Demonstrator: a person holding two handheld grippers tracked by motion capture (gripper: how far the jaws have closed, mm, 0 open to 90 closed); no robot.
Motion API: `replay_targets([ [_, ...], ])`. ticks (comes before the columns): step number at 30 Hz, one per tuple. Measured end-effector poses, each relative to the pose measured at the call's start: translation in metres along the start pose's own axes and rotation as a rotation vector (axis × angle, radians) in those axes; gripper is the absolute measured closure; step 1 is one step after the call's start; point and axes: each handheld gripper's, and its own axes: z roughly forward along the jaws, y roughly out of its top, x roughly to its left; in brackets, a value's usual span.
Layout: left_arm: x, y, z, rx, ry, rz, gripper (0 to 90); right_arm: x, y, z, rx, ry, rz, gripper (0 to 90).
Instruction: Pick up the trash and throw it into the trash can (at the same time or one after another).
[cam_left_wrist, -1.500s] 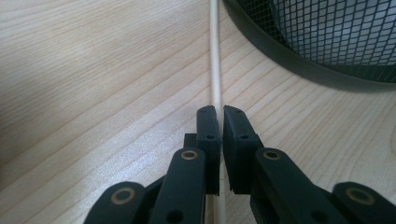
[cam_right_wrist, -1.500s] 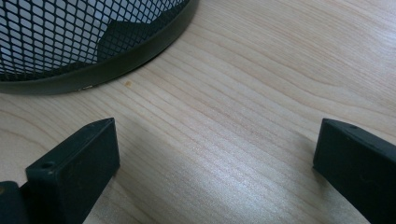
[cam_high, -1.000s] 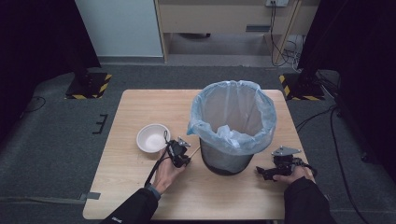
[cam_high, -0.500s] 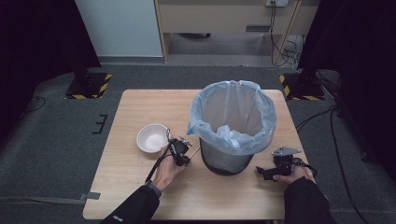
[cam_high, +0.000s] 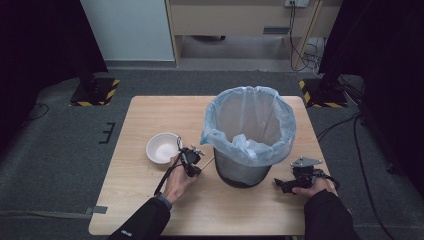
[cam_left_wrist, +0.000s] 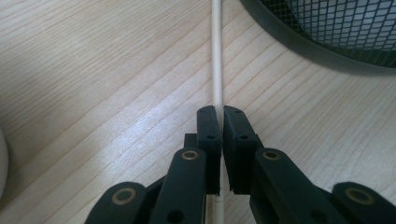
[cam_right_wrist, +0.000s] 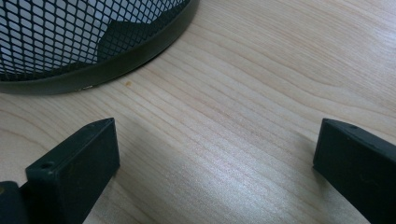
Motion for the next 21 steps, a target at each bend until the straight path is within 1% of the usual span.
replay_targets([
  [1,0.000,0.000,0.000,0.000,0.000,0.000,85.7,0.000,0.000,0.000,0.000,0.000,0.000,0.5],
  [2,0.002,-0.001,-0.003,-0.010,-0.002,-0.004,85.7,0.000,0.000,0.000,0.000,0.000,0.000,0.5],
  [5,0.008,-0.002,-0.014,-0.039,-0.005,-0.016,85.7,0.000,0.000,0.000,0.000,0.001,0.000,0.5],
  [7,0.012,-0.004,-0.023,-0.060,0.003,-0.022,85.7,0.000,0.000,0.000,0.000,0.000,0.000,0.5],
  [12,0.024,-0.010,-0.041,-0.105,0.014,-0.053,85.7,0.000,0.000,0.000,0.002,0.000,0.000,0.5],
  [13,0.025,-0.011,-0.044,-0.111,0.012,-0.062,85.7,0.000,0.000,0.000,0.002,0.000,0.000,0.5],
  [14,0.026,-0.011,-0.047,-0.117,0.010,-0.059,85.7,0.000,0.000,0.000,0.001,-0.001,0.000,0.5],
  [16,0.027,-0.011,-0.052,-0.138,0.005,-0.071,85.7,0.000,0.000,0.000,0.002,-0.001,0.000,0.4],
  [21,0.029,-0.008,-0.069,-0.201,-0.003,-0.076,85.7,0.000,0.000,0.000,0.001,0.000,0.001,0.5],
])
